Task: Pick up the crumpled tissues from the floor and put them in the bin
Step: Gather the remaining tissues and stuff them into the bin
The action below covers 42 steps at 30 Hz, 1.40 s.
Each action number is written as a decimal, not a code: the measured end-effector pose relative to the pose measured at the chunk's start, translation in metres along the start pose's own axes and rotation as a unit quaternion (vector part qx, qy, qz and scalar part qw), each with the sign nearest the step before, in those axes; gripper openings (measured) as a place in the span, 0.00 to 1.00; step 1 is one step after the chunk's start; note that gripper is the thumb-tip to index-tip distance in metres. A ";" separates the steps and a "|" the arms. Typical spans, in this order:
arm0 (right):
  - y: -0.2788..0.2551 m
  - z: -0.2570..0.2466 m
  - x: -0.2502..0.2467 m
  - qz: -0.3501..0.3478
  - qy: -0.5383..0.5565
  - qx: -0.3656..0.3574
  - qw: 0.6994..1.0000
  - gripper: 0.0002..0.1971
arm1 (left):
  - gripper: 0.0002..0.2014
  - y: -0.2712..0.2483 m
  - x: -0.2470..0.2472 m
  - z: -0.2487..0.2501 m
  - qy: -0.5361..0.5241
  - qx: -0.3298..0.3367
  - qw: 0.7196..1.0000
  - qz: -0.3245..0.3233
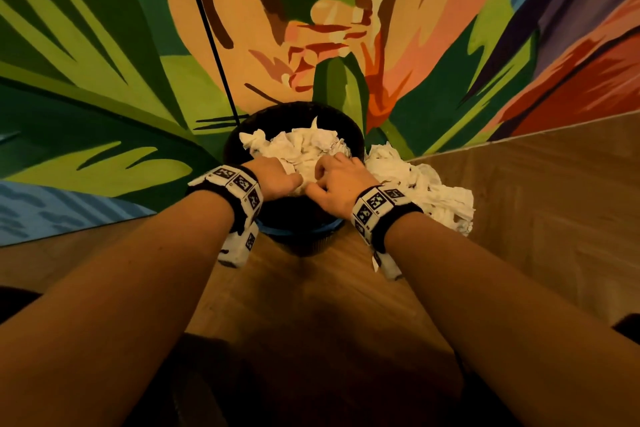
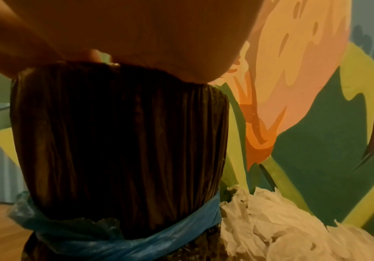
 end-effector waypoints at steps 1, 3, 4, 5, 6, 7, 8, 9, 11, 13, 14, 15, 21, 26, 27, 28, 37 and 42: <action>0.001 -0.001 0.001 -0.002 -0.006 -0.006 1.000 0.27 | 0.26 0.002 0.005 0.000 0.004 -0.003 1.000 -0.012; 0.003 -0.003 0.001 -0.014 -0.025 -0.018 0.999 0.26 | 0.28 0.003 0.013 0.002 0.003 0.002 1.000 -0.021; 0.003 -0.003 0.001 -0.015 -0.025 -0.015 0.999 0.24 | 0.28 0.002 0.015 0.004 -0.009 0.010 1.000 -0.020; 0.004 -0.001 0.000 -0.009 -0.009 -0.003 1.000 0.20 | 0.28 0.001 0.017 0.007 -0.022 0.017 0.999 -0.019; 0.004 0.002 -0.002 -0.002 0.016 0.013 1.000 0.15 | 0.28 -0.001 0.019 0.009 -0.033 0.015 0.999 -0.021; 0.004 0.004 -0.002 0.002 0.035 0.028 0.999 0.11 | 0.28 -0.002 0.021 0.010 -0.043 0.012 0.999 -0.028; 0.005 0.005 -0.001 -0.002 0.039 0.033 0.999 0.11 | 0.28 -0.001 0.024 0.011 -0.052 0.010 0.998 -0.037; 0.006 0.004 0.000 -0.010 0.029 0.030 0.999 0.12 | 0.27 0.000 0.026 0.012 -0.060 0.014 0.997 -0.043; 0.008 0.003 0.001 -0.022 -0.007 0.018 1.000 0.17 | 0.28 -0.001 0.027 0.012 -0.047 0.013 0.998 -0.042; 0.008 0.001 0.003 -0.014 -0.030 0.010 0.999 0.21 | 0.29 -0.004 0.023 0.009 -0.018 -0.010 0.999 -0.034; 0.008 0.002 0.003 -0.005 -0.032 0.008 0.999 0.23 | 0.28 -0.006 0.019 0.010 0.002 -0.005 1.000 -0.026; 0.007 0.002 0.003 0.004 -0.028 0.005 1.000 0.23 | 0.27 -0.009 0.014 0.014 0.022 0.004 1.000 -0.014; -0.010 0.026 -0.027 0.137 0.159 0.033 0.977 0.16 | 0.26 -0.013 -0.038 0.030 0.090 0.037 0.991 0.096; -0.040 0.097 -0.047 0.253 0.257 0.163 0.918 0.16 | 0.27 -0.024 -0.082 0.056 0.026 0.086 0.971 0.223; -0.049 0.116 -0.042 0.257 0.260 0.201 0.909 0.16 | 0.26 -0.029 -0.085 0.069 0.027 0.120 0.963 0.241; -0.058 0.135 -0.034 0.256 0.261 0.241 0.899 0.15 | 0.26 -0.034 -0.086 0.083 0.014 0.148 0.954 0.259; -0.143 0.204 0.099 0.031 0.196 0.427 0.883 0.10 | 0.28 -0.038 0.024 0.187 -0.081 0.272 0.945 0.163; -0.159 0.166 0.167 -0.161 0.172 0.370 0.899 0.12 | 0.13 -0.004 0.158 0.171 -0.088 0.275 0.949 -0.125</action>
Point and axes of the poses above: each hand's wrist, its own y-axis towards the middle knuckle, its own x-axis out of the palm, z = x × y, the point moved 8 cm from there along y, towards the middle knuckle, and after that the axes turned 13 degrees about -y, right-handed, at the moved point
